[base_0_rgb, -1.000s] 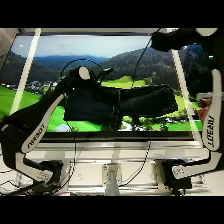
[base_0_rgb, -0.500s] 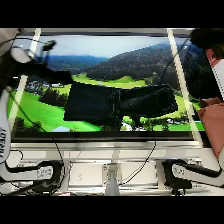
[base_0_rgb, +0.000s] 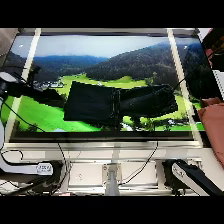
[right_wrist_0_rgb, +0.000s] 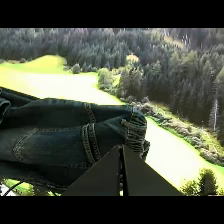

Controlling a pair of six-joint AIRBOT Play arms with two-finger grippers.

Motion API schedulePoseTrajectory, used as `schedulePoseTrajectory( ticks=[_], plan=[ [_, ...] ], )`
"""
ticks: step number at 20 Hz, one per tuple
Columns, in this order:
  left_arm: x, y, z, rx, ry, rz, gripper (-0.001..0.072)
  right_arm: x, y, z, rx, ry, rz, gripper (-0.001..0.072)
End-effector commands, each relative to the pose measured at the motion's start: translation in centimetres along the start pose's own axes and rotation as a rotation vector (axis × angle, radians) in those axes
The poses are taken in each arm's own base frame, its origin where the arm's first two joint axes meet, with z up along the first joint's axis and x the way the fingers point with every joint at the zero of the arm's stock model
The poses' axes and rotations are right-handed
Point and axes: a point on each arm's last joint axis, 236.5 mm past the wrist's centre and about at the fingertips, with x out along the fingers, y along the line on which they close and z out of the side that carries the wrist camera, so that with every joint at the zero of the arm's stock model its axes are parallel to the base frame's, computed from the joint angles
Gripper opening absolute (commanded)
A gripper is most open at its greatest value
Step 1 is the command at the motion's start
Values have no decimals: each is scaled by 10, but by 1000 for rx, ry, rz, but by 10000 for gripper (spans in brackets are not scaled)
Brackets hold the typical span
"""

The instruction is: Fold the clothes and pants, and hang the long-sleeved shirts on hangers.

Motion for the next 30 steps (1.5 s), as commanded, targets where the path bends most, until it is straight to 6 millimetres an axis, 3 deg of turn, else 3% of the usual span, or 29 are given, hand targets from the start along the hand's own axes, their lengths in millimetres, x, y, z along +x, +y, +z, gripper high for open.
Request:
schedulePoseTrajectory(
  ticks=[1,3,7,11,12,14,15,16,18,20,24,26,30],
  plan=[
    [38,8,-11,-38,59,-63,688,-2,1,-5,-7,5,-2,52],
    [54,7,-1,-51,35,-89,688,-2,1,-5,-7,4,-1,52],
    [78,-19,15,-12,-7,-210,687,-2,2,-4,-6,1,5,52],
    [98,-33,17,3,5,-228,685,-3,10,0,0,-19,39,52],
    [101,-40,18,10,9,-239,625,-3,14,1,2,-24,55,52],
    [103,-54,19,21,12,-264,198,-3,22,4,7,-35,88,52],
    [103,-60,23,22,2,-279,76,-3,26,6,9,-40,105,52],
    [100,-67,29,19,-18,-298,72,-3,29,8,11,-49,120,52],
    [85,-81,49,23,-83,-333,24,-4,32,11,14,-61,133,52],
    [62,-94,64,40,-132,-326,24,-4,32,11,14,-61,134,52],
    [-15,-132,97,32,-277,-306,23,11,40,4,26,-8,189,52],
    [-53,-151,106,21,-344,-292,23,37,55,-8,57,60,283,52],
    [-116,-188,110,21,-457,-275,23,108,116,-51,124,229,578,51]
  ],
)
